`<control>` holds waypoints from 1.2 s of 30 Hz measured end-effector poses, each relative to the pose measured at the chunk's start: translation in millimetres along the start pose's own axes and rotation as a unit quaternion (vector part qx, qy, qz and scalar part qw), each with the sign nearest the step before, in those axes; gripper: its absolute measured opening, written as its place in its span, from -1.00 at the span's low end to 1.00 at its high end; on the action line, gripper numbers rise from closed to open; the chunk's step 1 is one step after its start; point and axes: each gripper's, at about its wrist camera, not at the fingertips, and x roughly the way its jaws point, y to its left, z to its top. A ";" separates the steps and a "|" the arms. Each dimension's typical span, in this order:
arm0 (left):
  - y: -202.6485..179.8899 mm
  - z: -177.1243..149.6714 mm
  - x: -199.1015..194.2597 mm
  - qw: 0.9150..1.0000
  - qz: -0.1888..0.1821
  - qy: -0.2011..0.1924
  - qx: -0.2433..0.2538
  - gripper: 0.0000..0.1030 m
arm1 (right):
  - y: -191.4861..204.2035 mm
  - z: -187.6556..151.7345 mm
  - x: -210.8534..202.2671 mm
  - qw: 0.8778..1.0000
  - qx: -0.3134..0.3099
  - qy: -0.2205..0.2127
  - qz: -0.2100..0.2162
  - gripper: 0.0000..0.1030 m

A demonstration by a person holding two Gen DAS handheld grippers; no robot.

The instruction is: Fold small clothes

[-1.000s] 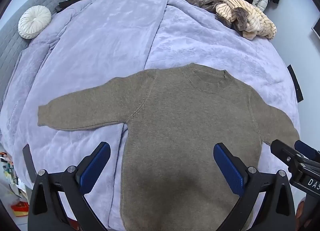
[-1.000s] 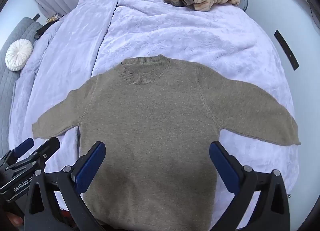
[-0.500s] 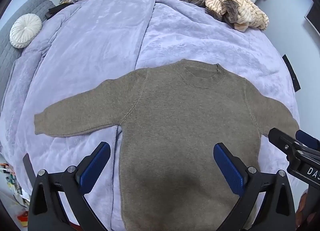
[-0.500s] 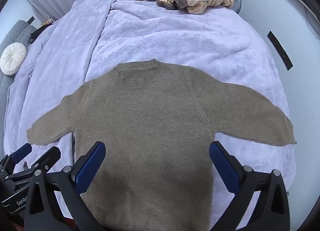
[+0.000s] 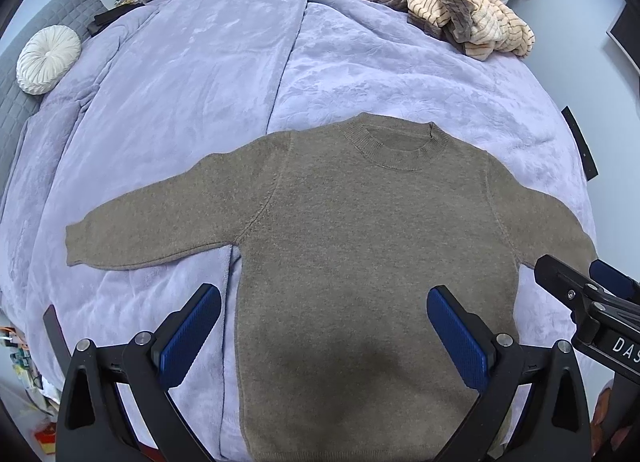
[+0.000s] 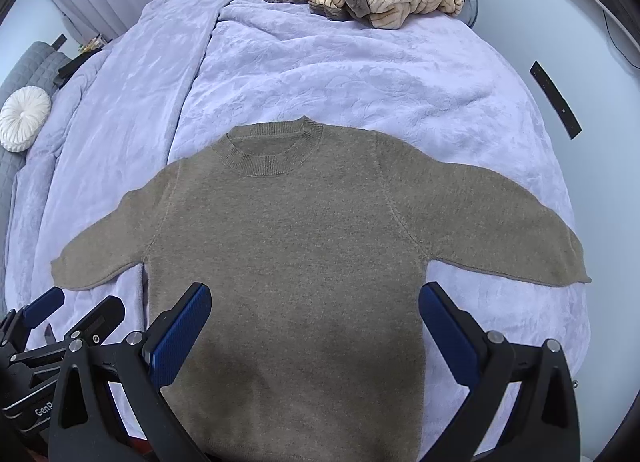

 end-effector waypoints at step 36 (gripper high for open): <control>3.9 -3.7 -5.0 1.000 -0.001 -0.005 -0.010 1.00 | 0.6 -7.1 -5.5 1.000 -0.003 -0.002 -0.002 1.00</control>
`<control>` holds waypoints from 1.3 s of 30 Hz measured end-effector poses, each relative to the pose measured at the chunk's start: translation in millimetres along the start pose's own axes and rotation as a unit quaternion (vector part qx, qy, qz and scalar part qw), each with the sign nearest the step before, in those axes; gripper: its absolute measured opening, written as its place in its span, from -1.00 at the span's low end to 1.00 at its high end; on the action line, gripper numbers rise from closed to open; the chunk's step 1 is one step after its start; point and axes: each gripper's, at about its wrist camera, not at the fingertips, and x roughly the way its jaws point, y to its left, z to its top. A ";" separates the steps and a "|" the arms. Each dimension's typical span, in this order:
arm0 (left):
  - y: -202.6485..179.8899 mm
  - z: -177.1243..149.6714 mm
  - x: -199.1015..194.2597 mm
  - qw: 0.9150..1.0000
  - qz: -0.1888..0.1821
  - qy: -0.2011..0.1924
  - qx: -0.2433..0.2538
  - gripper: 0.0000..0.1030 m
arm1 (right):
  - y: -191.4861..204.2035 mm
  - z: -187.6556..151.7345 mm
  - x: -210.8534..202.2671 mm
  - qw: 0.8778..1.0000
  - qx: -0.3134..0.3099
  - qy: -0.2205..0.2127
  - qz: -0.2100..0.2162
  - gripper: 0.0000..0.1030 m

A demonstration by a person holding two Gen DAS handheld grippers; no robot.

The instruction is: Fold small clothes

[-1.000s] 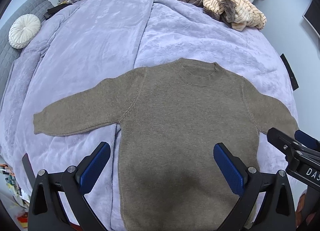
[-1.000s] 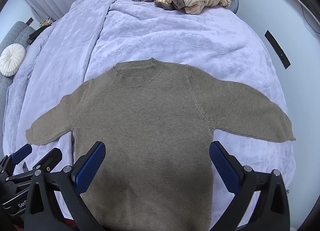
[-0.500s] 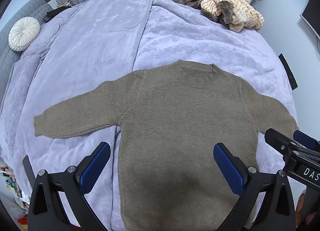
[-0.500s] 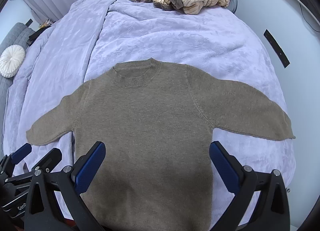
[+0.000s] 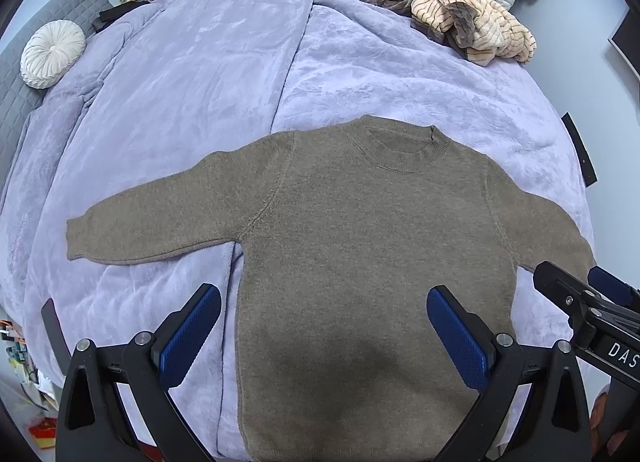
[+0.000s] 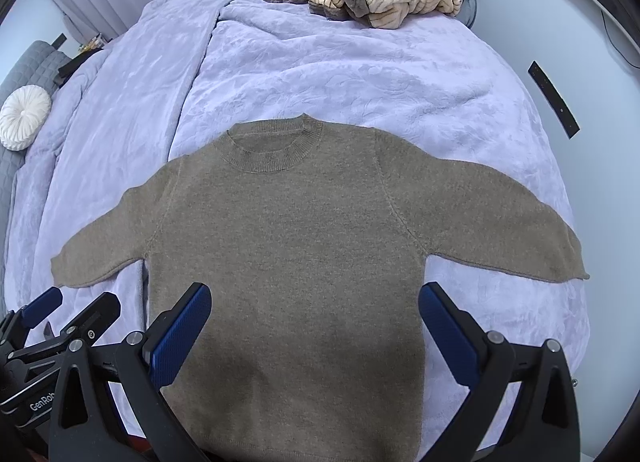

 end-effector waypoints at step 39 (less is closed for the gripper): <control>0.0 -6.6 2.3 1.000 0.000 0.004 0.002 1.00 | -1.6 -1.5 0.2 1.000 0.001 0.000 -0.002 1.00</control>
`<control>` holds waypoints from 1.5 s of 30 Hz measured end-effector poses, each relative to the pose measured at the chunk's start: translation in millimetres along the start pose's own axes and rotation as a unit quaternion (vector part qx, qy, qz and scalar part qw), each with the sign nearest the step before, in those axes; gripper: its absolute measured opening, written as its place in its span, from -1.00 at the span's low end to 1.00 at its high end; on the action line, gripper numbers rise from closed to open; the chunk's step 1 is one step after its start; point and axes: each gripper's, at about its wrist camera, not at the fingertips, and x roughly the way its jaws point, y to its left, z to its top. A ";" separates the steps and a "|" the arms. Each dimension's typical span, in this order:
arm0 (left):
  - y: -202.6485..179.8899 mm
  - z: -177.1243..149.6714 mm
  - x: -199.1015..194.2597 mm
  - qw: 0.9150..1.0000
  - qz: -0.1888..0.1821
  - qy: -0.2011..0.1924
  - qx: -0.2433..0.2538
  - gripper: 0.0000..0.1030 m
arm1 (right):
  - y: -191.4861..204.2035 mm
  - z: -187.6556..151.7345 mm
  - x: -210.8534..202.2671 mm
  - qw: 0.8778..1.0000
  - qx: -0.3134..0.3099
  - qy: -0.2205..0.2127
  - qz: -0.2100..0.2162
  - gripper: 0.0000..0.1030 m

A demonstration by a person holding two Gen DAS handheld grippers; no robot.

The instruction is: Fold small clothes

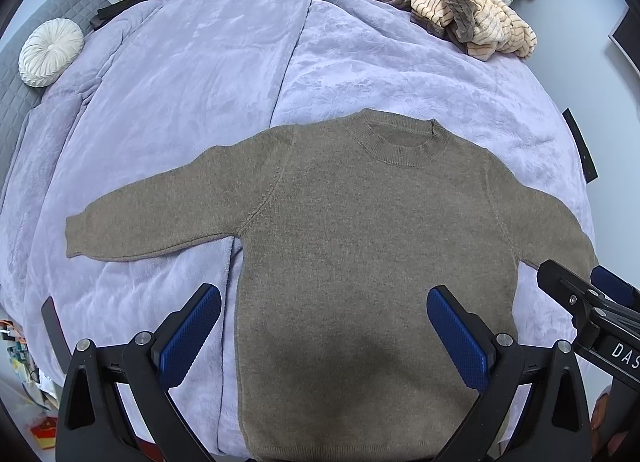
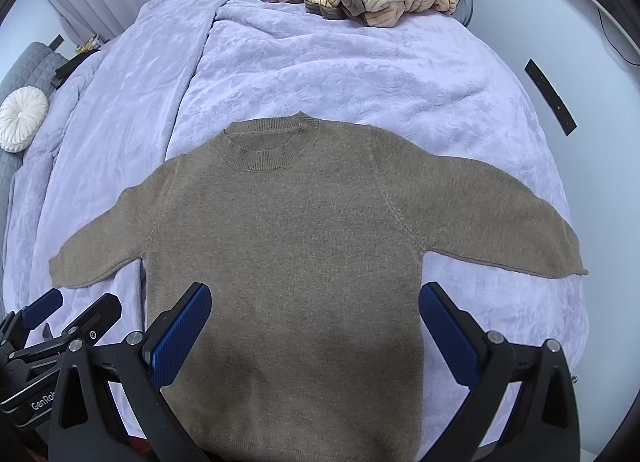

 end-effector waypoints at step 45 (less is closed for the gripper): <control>47.7 -13.3 28.0 0.998 -0.022 0.029 -0.046 1.00 | 15.6 -20.4 31.2 0.998 0.004 0.055 0.014 1.00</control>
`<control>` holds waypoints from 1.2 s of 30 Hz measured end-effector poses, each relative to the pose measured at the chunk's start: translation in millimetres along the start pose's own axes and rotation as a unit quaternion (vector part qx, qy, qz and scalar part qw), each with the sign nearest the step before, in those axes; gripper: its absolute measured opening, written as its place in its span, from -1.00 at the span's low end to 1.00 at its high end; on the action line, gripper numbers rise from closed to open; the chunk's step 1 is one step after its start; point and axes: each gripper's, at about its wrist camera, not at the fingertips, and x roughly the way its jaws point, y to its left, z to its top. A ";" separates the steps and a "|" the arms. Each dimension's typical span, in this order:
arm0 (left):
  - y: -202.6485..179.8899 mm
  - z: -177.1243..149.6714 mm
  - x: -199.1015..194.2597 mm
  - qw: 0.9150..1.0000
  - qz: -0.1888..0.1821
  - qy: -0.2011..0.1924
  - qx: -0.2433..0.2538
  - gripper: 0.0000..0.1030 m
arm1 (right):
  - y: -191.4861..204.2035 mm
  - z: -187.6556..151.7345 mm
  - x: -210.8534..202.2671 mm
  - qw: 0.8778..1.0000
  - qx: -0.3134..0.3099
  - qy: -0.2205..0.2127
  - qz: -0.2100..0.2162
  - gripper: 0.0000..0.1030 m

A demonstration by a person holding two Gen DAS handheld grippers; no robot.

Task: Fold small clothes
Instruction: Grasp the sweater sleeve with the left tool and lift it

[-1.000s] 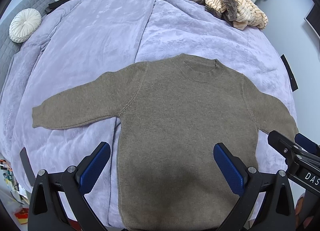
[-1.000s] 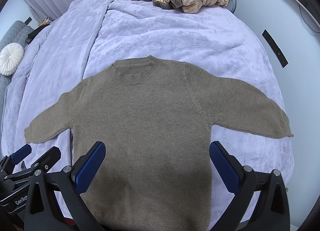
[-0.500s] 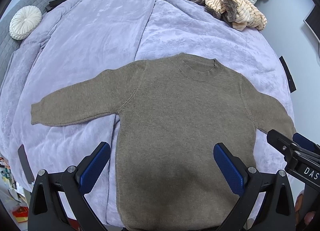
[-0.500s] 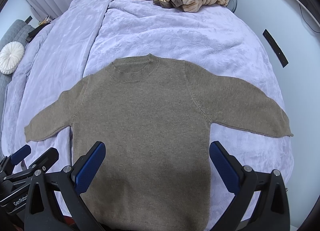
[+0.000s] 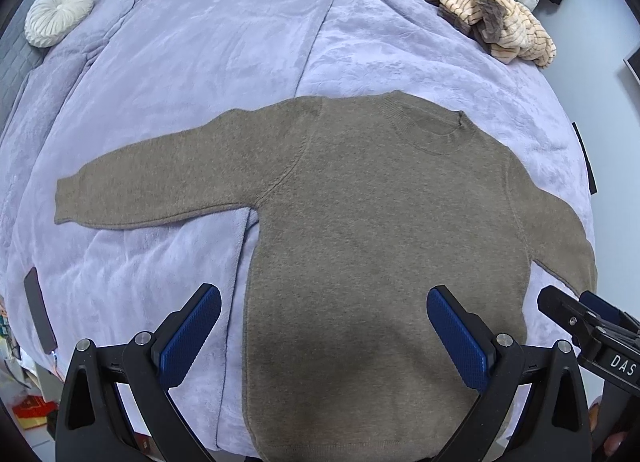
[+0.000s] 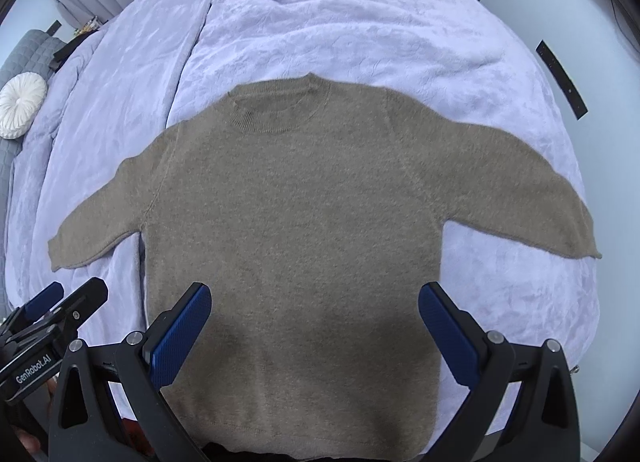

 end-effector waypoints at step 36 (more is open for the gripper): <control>374.3 10.2 152.1 0.925 -0.175 -0.139 -0.308 -0.54 | 129.3 -69.4 97.8 0.991 -0.065 0.109 0.052 1.00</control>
